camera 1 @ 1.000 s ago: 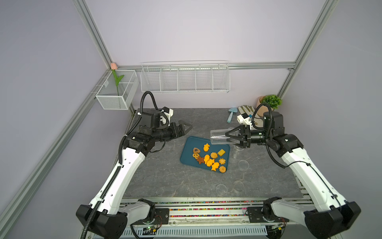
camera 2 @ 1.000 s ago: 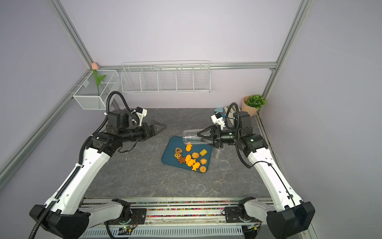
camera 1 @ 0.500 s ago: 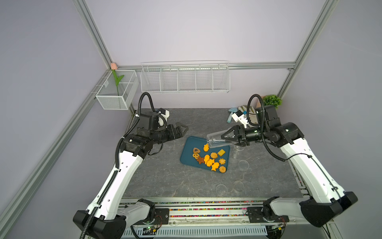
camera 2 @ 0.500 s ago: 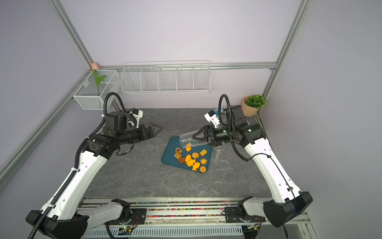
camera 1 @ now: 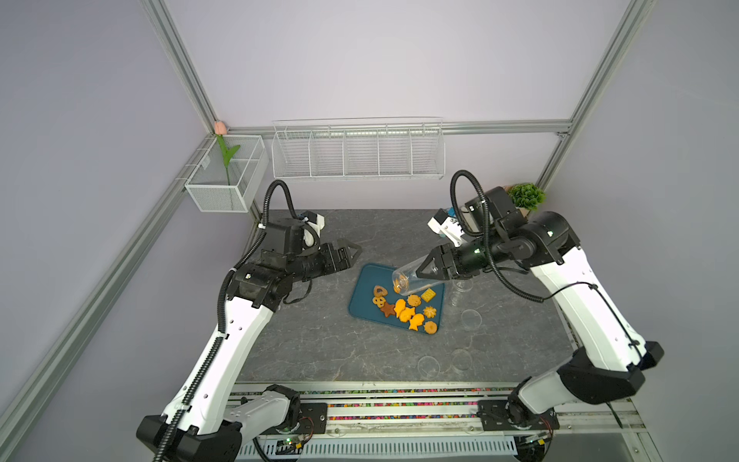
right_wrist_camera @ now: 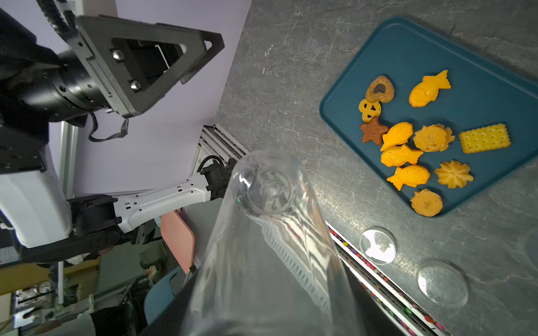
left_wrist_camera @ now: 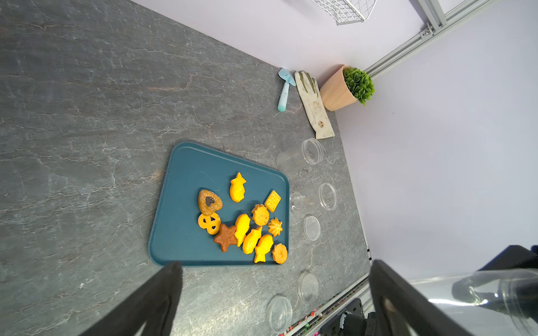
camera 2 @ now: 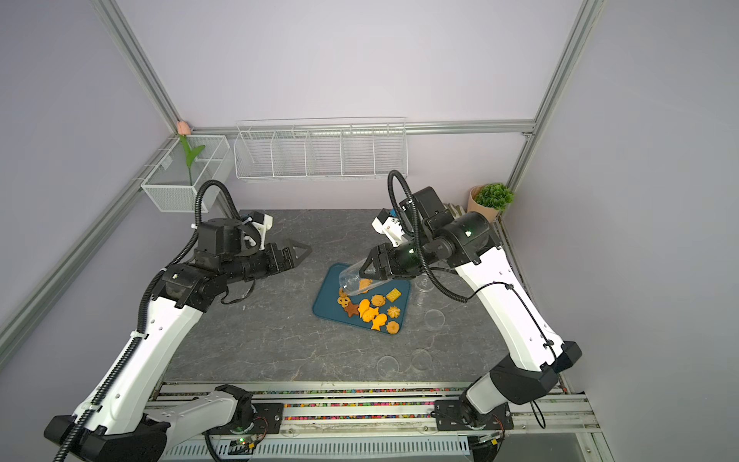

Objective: Pour the cookies out of the jar
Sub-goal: Place the jar at the center of the board.

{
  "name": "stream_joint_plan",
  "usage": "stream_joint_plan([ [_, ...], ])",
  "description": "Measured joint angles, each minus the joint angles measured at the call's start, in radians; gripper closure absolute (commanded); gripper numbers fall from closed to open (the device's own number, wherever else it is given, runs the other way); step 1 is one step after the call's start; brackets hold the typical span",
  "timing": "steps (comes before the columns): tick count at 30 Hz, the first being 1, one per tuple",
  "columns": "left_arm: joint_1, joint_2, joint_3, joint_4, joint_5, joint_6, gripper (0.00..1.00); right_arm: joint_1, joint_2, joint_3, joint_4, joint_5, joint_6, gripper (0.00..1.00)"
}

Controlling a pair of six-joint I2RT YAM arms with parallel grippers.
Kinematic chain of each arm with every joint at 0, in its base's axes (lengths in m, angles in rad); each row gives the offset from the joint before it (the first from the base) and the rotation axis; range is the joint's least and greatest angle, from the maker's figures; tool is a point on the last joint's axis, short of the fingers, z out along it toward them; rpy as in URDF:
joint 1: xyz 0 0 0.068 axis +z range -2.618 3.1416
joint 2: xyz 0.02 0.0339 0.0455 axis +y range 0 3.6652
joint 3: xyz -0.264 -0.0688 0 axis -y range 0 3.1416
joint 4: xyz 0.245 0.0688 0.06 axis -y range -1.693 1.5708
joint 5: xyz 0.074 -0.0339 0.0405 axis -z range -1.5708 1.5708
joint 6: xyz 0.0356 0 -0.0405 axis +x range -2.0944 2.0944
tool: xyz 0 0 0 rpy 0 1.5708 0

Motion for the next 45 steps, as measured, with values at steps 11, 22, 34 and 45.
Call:
stream_joint_plan([
  [11,0.000,-0.035,-0.026,-0.027,-0.026,0.026,0.00,0.269,0.248,0.346,-0.188,0.333,0.004,0.43],
  [22,0.004,-0.119,-0.126,-0.059,-0.075,0.045,0.00,0.431,0.362,0.234,-0.188,0.520,0.057,0.42],
  [34,0.005,-0.212,-0.254,-0.071,-0.137,0.046,0.00,0.479,0.399,0.043,-0.188,0.558,0.096,0.41],
  [45,0.005,-0.280,-0.424,-0.063,-0.187,-0.004,0.00,0.489,0.380,-0.276,-0.113,0.529,0.136,0.41],
])
